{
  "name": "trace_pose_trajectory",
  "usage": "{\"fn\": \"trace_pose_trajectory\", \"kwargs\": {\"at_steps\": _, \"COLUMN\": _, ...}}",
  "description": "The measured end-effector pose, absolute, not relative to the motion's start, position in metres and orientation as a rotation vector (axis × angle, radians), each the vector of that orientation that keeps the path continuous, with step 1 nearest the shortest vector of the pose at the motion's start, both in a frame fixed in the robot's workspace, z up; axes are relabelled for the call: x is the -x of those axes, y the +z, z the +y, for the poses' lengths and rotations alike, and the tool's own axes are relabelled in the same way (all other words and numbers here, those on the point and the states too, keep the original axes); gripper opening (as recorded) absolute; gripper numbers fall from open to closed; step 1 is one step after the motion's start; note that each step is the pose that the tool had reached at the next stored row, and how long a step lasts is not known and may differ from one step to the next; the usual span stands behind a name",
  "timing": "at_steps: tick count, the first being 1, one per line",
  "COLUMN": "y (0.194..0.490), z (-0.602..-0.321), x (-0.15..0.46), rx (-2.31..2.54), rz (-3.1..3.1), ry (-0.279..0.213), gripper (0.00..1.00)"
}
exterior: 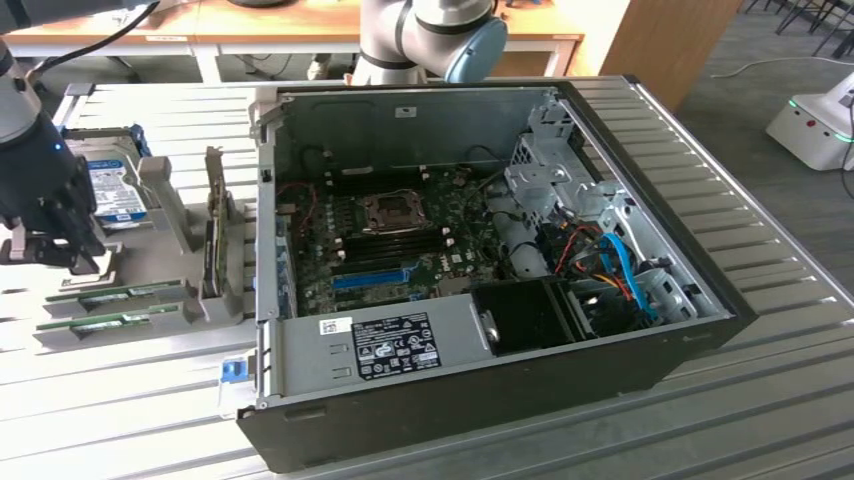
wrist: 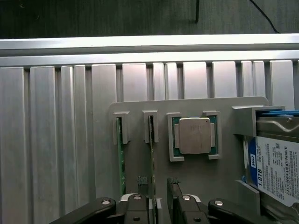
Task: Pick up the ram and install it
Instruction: 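Pick up the ram and move it above insertion slot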
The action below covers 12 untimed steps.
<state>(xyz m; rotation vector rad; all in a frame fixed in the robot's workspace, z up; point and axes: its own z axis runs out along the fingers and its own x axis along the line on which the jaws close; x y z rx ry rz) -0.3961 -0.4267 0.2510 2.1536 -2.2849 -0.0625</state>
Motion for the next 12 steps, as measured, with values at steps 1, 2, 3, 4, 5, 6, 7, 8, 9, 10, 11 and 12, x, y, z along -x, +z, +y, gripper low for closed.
{"fn": "trace_pose_trajectory", "kwargs": {"at_steps": 1, "y": 0.2500, "z": -0.4267, "x": 0.3961, "rx": -2.153, "rz": -2.285, "ry": -0.062, "gripper": 0.30}}
{"fn": "trace_pose_trajectory", "kwargs": {"at_steps": 2, "y": 0.2498, "z": -0.4267, "x": 0.3961, "rx": -2.153, "rz": -2.285, "ry": -0.063, "gripper": 0.30}}
{"fn": "trace_pose_trajectory", "kwargs": {"at_steps": 3, "y": 0.2498, "z": -0.4267, "x": 0.3961, "rx": -2.153, "rz": -2.285, "ry": -0.063, "gripper": 0.30}}
{"fn": "trace_pose_trajectory", "kwargs": {"at_steps": 4, "y": 0.2498, "z": -0.4267, "x": 0.3961, "rx": -2.153, "rz": -2.285, "ry": -0.063, "gripper": 0.30}}
{"fn": "trace_pose_trajectory", "kwargs": {"at_steps": 5, "y": 0.2498, "z": -0.4267, "x": 0.3961, "rx": -2.153, "rz": -2.285, "ry": -0.063, "gripper": 0.30}}
{"fn": "trace_pose_trajectory", "kwargs": {"at_steps": 6, "y": 0.2497, "z": -0.4267, "x": 0.3961, "rx": -2.153, "rz": -2.285, "ry": -0.063, "gripper": 0.30}}
{"fn": "trace_pose_trajectory", "kwargs": {"at_steps": 7, "y": 0.2497, "z": -0.4267, "x": 0.3961, "rx": -2.153, "rz": -2.285, "ry": -0.063, "gripper": 0.30}}
{"fn": "trace_pose_trajectory", "kwargs": {"at_steps": 8, "y": 0.2497, "z": -0.4267, "x": 0.3961, "rx": -2.153, "rz": -2.285, "ry": -0.062, "gripper": 0.30}}
{"fn": "trace_pose_trajectory", "kwargs": {"at_steps": 9, "y": 0.2496, "z": -0.4268, "x": 0.3961, "rx": -2.153, "rz": -2.286, "ry": -0.063, "gripper": 0.30}}
{"fn": "trace_pose_trajectory", "kwargs": {"at_steps": 10, "y": 0.2496, "z": -0.4269, "x": 0.3961, "rx": -2.153, "rz": -2.286, "ry": -0.063, "gripper": 0.30}}
{"fn": "trace_pose_trajectory", "kwargs": {"at_steps": 11, "y": 0.2495, "z": -0.4274, "x": 0.3961, "rx": -2.153, "rz": -2.286, "ry": -0.062, "gripper": 0.30}}
{"fn": "trace_pose_trajectory", "kwargs": {"at_steps": 12, "y": 0.2496, "z": -0.4281, "x": 0.3961, "rx": -2.153, "rz": -2.286, "ry": -0.063, "gripper": 0.30}}
